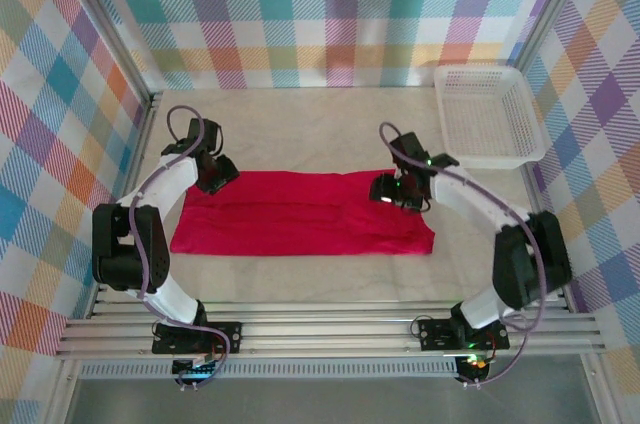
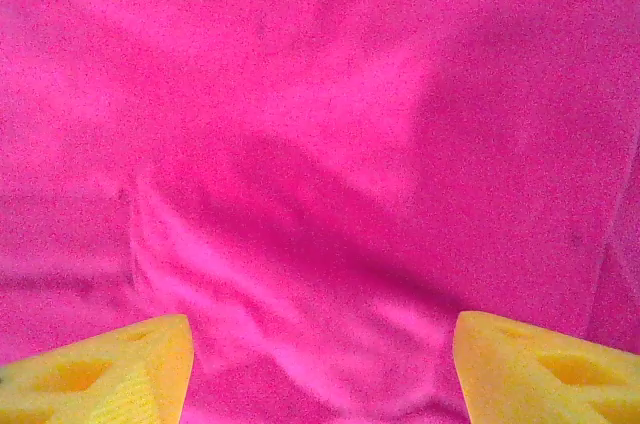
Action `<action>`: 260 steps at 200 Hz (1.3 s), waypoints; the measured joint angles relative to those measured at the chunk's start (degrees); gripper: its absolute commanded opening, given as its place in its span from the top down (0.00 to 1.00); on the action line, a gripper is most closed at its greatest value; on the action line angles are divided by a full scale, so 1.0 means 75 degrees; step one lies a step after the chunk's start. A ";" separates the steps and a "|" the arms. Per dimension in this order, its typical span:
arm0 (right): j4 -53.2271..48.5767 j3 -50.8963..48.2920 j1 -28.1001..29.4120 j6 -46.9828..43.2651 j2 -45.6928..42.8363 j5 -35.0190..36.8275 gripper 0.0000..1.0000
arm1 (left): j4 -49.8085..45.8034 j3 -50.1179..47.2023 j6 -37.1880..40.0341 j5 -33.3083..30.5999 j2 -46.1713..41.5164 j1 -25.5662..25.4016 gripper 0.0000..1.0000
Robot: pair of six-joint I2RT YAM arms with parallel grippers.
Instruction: Fold the inside-out t-shirt
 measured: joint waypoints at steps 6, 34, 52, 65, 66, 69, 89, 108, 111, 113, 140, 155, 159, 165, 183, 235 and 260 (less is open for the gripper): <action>0.0117 0.0137 -0.0125 0.0023 0.0291 -0.0017 0.28 | 0.0003 0.0003 0.0006 0.0067 0.0070 0.0041 0.59; 0.0425 -0.0058 -0.0286 0.0198 0.1119 -0.0020 0.27 | 0.0160 0.0003 0.0003 0.0443 0.0662 0.0580 0.59; 0.0586 -0.0478 -0.0411 0.0312 0.1376 -0.0006 0.26 | 0.0388 0.0009 -0.0017 0.0600 0.1233 0.1011 0.60; 0.0673 -0.0455 -0.0565 0.0370 0.1413 -0.0058 0.26 | 0.0402 0.0087 -0.0015 0.0650 0.1699 0.1180 0.60; 0.0688 -0.0440 -0.0586 0.0370 0.1413 -0.0058 0.26 | 0.0391 0.0108 -0.0015 0.0650 0.1749 0.1195 0.60; 0.0723 -0.0420 -0.0618 0.0370 0.1413 -0.0044 0.26 | 0.0341 0.0163 -0.0017 0.0670 0.1818 0.1227 0.60; 0.0766 -0.0006 -0.1003 0.0335 0.1760 -0.0038 0.24 | 0.0495 0.0478 -0.0015 0.0799 0.1909 0.1271 0.59; 0.0734 0.0662 -0.1218 0.0102 0.2122 0.0000 0.12 | 0.0522 0.0729 0.0009 0.0801 0.2151 0.1256 0.59; 0.0731 0.0743 -0.1247 0.0111 0.2136 0.0017 0.09 | 0.0513 0.0766 0.0012 0.0804 0.2165 0.1256 0.59; 0.0726 0.0799 -0.1268 0.0058 0.2139 0.0038 0.07 | 0.0510 0.0796 0.0017 0.0801 0.2174 0.1253 0.59; 0.0551 0.1020 -0.1416 -0.0408 0.1804 0.0143 0.00 | 0.0478 0.0947 0.0131 0.0772 0.2090 0.1236 0.58; 0.0321 0.1058 -0.1545 -0.0699 0.1623 0.0032 0.00 | 0.0326 0.0941 0.0172 0.0717 0.1862 0.1186 0.57; 0.0251 0.1099 -0.1614 -0.0784 0.1620 -0.0012 0.00 | 0.0283 0.0941 0.0181 0.0714 0.1760 0.1163 0.57; 0.0175 0.1151 -0.1716 -0.0874 0.1638 -0.0058 0.00 | 0.0245 0.0941 0.0187 0.0717 0.1626 0.1137 0.57; -0.0003 0.1300 -0.1979 -0.1131 0.1842 -0.0166 0.01 | 0.0140 0.0938 0.0187 0.0717 0.1157 0.1090 0.57; -0.0210 0.1309 -0.2066 -0.1594 0.2483 -0.0679 0.13 | 0.0143 0.0705 0.0184 0.0746 0.0641 0.1090 0.57; -0.0230 0.1279 -0.1920 -0.1696 0.2500 -0.0918 0.24 | 0.0131 0.0498 0.0178 0.0804 0.0641 0.1090 0.57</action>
